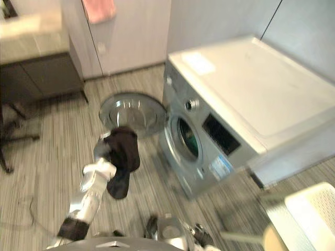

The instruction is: Pick up the laundry basket with both hands and put the clothes into the washing machine.

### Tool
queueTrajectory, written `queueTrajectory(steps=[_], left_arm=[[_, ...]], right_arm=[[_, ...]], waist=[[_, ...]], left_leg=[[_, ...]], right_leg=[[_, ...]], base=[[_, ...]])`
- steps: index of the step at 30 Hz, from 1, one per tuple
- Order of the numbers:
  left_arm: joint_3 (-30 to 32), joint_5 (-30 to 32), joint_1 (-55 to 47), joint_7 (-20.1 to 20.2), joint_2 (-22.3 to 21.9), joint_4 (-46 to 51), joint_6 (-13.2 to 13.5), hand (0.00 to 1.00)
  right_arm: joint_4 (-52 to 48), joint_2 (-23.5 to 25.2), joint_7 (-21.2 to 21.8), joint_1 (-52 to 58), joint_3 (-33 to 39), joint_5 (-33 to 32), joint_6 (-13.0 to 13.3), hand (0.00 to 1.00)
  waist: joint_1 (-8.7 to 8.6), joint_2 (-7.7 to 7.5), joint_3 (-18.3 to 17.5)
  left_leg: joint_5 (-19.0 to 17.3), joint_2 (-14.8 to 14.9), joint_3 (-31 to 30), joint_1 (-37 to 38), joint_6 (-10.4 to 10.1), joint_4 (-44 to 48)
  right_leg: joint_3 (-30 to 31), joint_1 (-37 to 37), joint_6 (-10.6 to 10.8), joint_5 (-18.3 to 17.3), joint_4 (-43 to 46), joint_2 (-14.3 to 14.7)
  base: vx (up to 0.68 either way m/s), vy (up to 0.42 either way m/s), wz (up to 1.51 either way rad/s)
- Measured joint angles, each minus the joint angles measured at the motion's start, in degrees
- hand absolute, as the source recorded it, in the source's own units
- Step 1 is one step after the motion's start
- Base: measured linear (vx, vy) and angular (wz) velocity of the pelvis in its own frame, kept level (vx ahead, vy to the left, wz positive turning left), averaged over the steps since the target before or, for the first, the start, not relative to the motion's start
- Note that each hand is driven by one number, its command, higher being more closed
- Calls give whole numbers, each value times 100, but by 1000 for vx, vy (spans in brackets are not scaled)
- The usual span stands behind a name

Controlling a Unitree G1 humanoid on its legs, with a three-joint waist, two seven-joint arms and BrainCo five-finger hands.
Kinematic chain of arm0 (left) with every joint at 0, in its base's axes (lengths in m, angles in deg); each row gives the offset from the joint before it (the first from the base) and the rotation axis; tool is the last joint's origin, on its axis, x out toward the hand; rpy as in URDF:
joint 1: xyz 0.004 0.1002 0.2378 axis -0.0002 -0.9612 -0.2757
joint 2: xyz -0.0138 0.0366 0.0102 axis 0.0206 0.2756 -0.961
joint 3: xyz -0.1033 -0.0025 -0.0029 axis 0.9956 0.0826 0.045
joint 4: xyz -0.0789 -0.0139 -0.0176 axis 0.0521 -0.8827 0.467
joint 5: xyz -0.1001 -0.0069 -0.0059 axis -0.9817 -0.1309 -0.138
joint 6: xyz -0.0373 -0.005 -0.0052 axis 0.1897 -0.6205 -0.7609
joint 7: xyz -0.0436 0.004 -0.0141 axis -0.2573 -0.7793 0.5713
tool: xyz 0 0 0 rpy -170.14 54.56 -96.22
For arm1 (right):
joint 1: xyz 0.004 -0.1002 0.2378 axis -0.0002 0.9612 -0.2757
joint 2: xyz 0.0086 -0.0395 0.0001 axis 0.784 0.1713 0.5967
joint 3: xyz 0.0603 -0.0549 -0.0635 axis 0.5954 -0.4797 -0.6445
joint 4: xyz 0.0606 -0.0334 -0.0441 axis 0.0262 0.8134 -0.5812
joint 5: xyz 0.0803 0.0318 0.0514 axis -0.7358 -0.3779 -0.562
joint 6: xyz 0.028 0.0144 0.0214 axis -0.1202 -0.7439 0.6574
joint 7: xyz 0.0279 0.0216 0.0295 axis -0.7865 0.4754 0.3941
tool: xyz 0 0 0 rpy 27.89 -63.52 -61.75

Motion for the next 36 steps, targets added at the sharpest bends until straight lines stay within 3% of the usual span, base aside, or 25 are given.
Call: queueTrajectory(steps=[1,3,4,7,8,9,10,11,12,13,15,17,19,22,23,24,25,26,27,29,30,36], left_arm=[[3,-1,-192,-4,5,3,21,100],[-3,-1,-338,-3,9,3,22,100],[-16,1,-483,0,12,16,20,100],[-86,50,-767,52,18,71,-11,100],[-169,122,-839,106,21,80,-19,100],[-220,178,-908,191,7,58,-18,100],[-277,213,-935,229,-8,19,-19,100],[-321,234,-971,312,8,-59,-25,100],[-187,288,-985,323,73,-267,-119,100],[-165,341,-1040,331,78,-271,-180,100],[-172,345,-1039,370,99,-318,-231,100],[-152,404,-953,407,208,-365,-254,100],[-135,434,-737,411,400,-449,-258,100],[-168,435,-417,415,506,-930,-270,100],[-172,435,-406,415,504,-992,-272,100],[-178,436,-392,417,512,-1038,-272,100],[-195,438,-391,423,439,-1066,-265,100],[-370,440,-399,466,320,-1093,-265,100],[-436,440,-399,506,282,-1176,-260,100],[-566,445,-331,553,357,-1249,-264,100],[-787,446,-513,665,774,-1667,-272,100],[-650,446,-502,656,776,-1609,-271,100]], right_arm=[[-5,-3,-27,-17,-46,123,-3,0],[66,-17,-35,-70,-35,198,-12,0],[118,-22,-35,-197,-37,222,-24,0],[162,-70,-52,-261,-185,369,-18,0],[247,-122,-49,-316,-220,423,8,0],[564,-237,-43,-425,-205,426,36,0],[665,-339,-36,-496,-202,429,28,0],[791,-454,-38,-581,-213,433,22,0],[780,-312,-59,-708,-339,457,-10,0],[809,-220,-50,-695,-519,623,44,0],[1087,-231,-48,-932,-619,713,10,0],[1266,-241,-68,-1267,-706,823,-12,0],[1370,-97,-68,-1568,-804,796,41,0],[1401,-121,-199,-1570,-619,596,119,0],[1400,-91,-212,-1564,-535,532,130,0],[1409,-116,-243,-1562,-513,515,133,0],[1481,-205,-288,-1555,-475,532,124,0],[1549,-302,-315,-1496,-230,527,129,0],[1581,-313,-324,-1480,-118,540,143,0],[1516,-127,-325,-1402,156,522,220,0],[1679,28,-305,-1172,360,538,232,0],[1659,30,-311,-1268,359,556,232,0]], waist=[[135,-53,-75],[167,-50,-132],[247,-61,-152],[328,-124,-123],[384,-120,-128],[437,-3,-176],[469,151,-219],[529,329,-243],[416,103,-282],[397,-182,-339],[378,-298,-396],[379,-256,-377],[380,-61,-265],[320,139,-255],[329,183,-228],[352,87,-159],[381,119,-217],[347,381,-308],[353,396,-349],[212,306,-401],[232,-96,-502],[228,-70,-388]], left_leg=[[-1,355,-218,-333,-4,160],[-45,486,-390,-523,-75,-225],[-123,454,-525,-618,-144,-855],[-190,-177,-1093,-690,-390,-3016],[-67,-592,-1574,-744,-666,-4086],[281,-902,-2054,-636,-868,-5290],[514,-931,-2245,-575,-831,-5810],[1089,-926,-2572,-496,-921,-6090],[713,-1098,-2314,-403,-919,-5857],[406,-1270,-1903,-391,-780,-5634],[168,-1283,-1519,-360,-700,-5495],[128,-1194,-1013,-237,-647,-5573],[124,-1036,-763,-40,-636,-5754],[130,-1062,-687,293,-650,-5710],[123,-1010,-670,244,-644,-5390],[-9,-958,-640,70,-737,-5025],[-111,-1275,-758,133,-801,-5794],[580,-1405,-918,139,-623,-6750],[693,-1403,-895,221,-722,-6815],[731,-1478,-938,304,-730,-6883],[1435,-1556,-1401,581,-877,-7817],[1427,-1513,-1202,558,-888,-7826]], right_leg=[[351,155,63,-20,-134,-12],[692,233,164,49,-293,-43],[1080,305,261,90,-432,-92],[1833,435,596,138,-673,-366],[2150,376,827,130,-707,-479],[2438,318,1064,106,-701,-454],[2616,272,1212,89,-681,-384],[2888,192,1429,-7,-531,-275],[3163,191,1555,-87,-371,-488],[3275,-74,1626,-104,-141,-772],[3351,-251,1700,24,-154,-896],[3034,-516,1682,418,-261,-923],[2049,-677,1552,912,-526,-907],[1158,-187,1374,1181,-1197,-845],[1232,-94,1346,1234,-1299,-860],[1383,-27,1340,1260,-1389,-937],[1601,70,1364,1276,-1568,-1035],[1576,131,1402,1293,-1685,-948],[1602,201,1471,1265,-1770,-922],[1467,329,1545,1303,-1884,-965],[985,798,1572,1433,-2607,-659],[1177,588,1552,1447,-2519,-650]], base=[[298,165,-125],[285,164,-85],[318,220,-116],[328,295,-118],[322,386,-138],[321,403,-147],[342,477,-150],[374,466,-124],[444,493,-129],[359,330,-89],[300,316,-102],[228,274,-135],[173,113,-143],[182,-31,-83],[203,-42,-57],[136,0,-57],[86,51,-59],[59,65,-61],[148,28,-38],[135,-13,-10],[25,0,5],[-14,-1,-14]])
